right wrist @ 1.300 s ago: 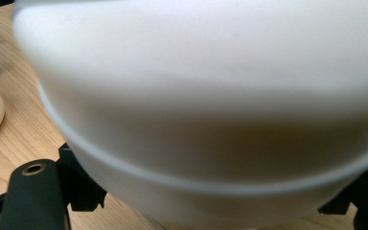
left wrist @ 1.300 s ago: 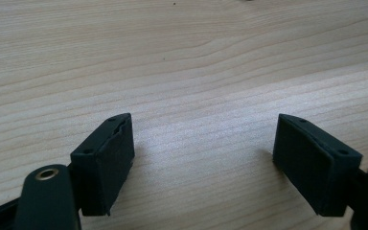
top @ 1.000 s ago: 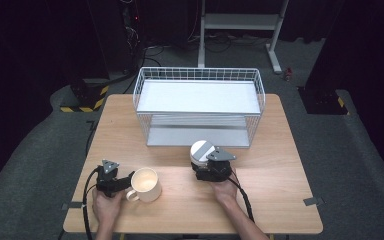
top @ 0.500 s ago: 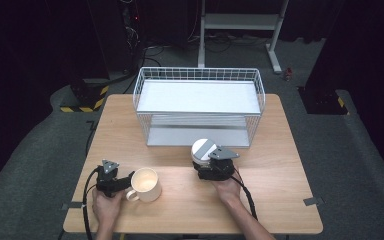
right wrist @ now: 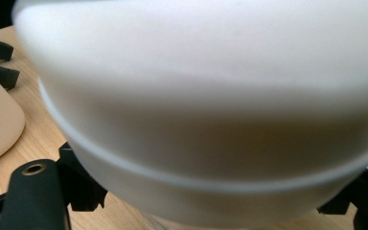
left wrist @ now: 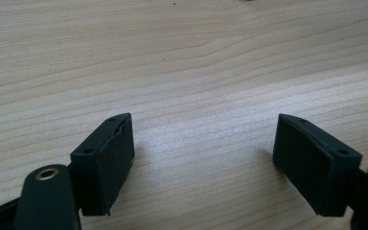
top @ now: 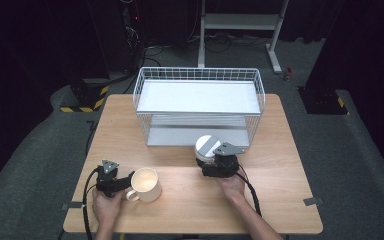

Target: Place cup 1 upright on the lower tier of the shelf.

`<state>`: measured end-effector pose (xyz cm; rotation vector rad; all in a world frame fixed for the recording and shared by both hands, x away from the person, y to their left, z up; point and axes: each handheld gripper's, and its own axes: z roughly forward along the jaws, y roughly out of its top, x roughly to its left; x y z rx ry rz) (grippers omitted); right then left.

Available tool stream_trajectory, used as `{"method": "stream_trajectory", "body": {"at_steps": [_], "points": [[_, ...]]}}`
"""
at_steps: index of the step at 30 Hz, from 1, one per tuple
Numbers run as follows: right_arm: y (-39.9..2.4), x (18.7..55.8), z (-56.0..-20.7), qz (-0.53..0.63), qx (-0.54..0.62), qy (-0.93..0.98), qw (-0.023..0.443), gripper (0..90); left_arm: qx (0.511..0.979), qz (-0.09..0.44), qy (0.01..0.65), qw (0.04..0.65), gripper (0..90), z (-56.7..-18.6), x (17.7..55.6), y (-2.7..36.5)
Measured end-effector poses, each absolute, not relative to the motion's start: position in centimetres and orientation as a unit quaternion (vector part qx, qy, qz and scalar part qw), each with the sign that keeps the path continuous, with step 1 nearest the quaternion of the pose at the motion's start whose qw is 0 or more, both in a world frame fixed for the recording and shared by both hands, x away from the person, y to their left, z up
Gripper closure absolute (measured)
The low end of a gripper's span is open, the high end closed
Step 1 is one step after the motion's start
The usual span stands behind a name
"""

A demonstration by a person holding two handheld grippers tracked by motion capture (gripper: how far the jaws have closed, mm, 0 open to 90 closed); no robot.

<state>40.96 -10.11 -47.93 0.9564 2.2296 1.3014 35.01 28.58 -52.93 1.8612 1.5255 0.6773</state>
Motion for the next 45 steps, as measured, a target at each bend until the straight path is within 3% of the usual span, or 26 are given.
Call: {"method": "stream_trajectory", "body": {"at_steps": [27, 45], "points": [[-12.3, 43.1, -46.1, 0.481, 0.360, 0.777, 0.189, 18.7, 0.707, 0.257, 0.578, 0.315, 22.7, -52.9, 35.0, 28.6], [-13.2, 45.5, -46.8, 0.481, 0.390, 0.761, 0.194, 18.7, 0.710, 0.258, 0.575, 0.314, 23.5, -52.9, 35.0, 28.5]]}}
